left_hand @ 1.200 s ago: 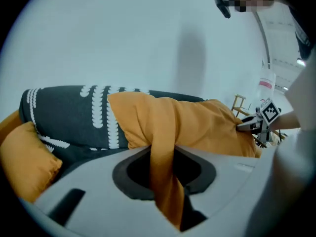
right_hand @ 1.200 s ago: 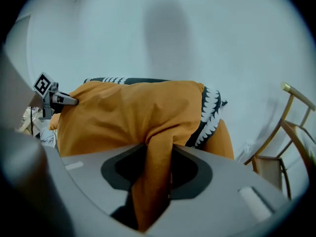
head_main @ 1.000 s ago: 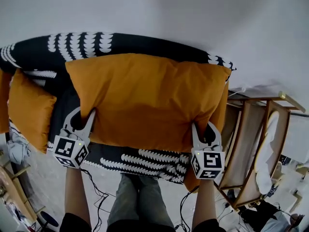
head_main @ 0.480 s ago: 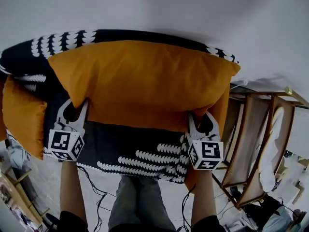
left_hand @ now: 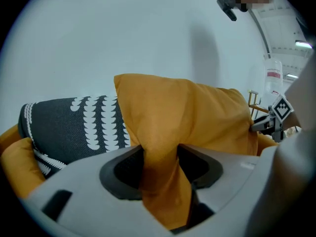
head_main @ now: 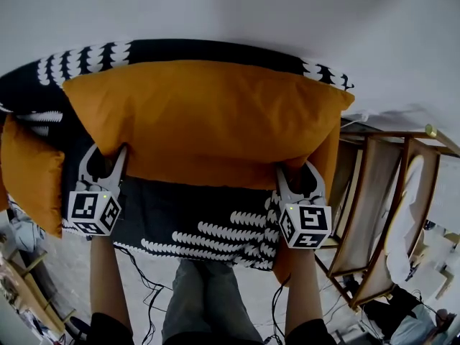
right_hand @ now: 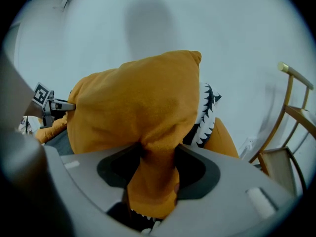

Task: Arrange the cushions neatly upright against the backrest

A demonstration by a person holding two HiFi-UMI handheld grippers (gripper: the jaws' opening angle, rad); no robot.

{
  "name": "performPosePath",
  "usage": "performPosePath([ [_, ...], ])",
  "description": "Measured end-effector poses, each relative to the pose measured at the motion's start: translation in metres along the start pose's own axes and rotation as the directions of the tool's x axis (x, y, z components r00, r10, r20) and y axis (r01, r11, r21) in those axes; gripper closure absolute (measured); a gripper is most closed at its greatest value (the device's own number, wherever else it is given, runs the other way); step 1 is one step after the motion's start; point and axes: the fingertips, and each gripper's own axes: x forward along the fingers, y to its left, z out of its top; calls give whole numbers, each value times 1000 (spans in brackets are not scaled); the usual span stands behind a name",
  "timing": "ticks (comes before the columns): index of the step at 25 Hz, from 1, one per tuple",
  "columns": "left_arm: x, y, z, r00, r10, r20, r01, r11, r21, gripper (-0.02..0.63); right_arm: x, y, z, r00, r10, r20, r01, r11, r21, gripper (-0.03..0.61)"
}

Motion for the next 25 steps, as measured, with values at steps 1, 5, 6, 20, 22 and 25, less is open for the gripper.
performPosePath([
  [1, -1, 0, 0, 1000, 5, -8, -5, 1000, -2, 391, -2, -1, -1, 1000, -7, -1, 7, 1000, -2, 347],
  [5, -13, 1, 1, 1000, 14, -23, -14, 1000, -17, 349, -17, -4, -1, 999, -34, 2, 34, 999, -1, 350],
  [6, -18, 2, 3, 1000, 16, -17, -16, 1000, -24, 347, -21, -3, 0, 999, -37, 7, 37, 999, 4, 351],
  [20, -116, -35, 64, 994, -47, 101, 50, 999, -21, 482, -133, 37, 52, 984, -120, 132, 114, 992, 53, 448],
  [22, -130, -44, 72, 992, -62, 109, 64, 998, -14, 505, -152, 41, 60, 980, -132, 150, 124, 990, 60, 472],
  [25, -152, -56, 88, 989, -83, 126, 83, 997, -1, 532, -180, 49, 72, 974, -147, 172, 137, 988, 68, 498],
])
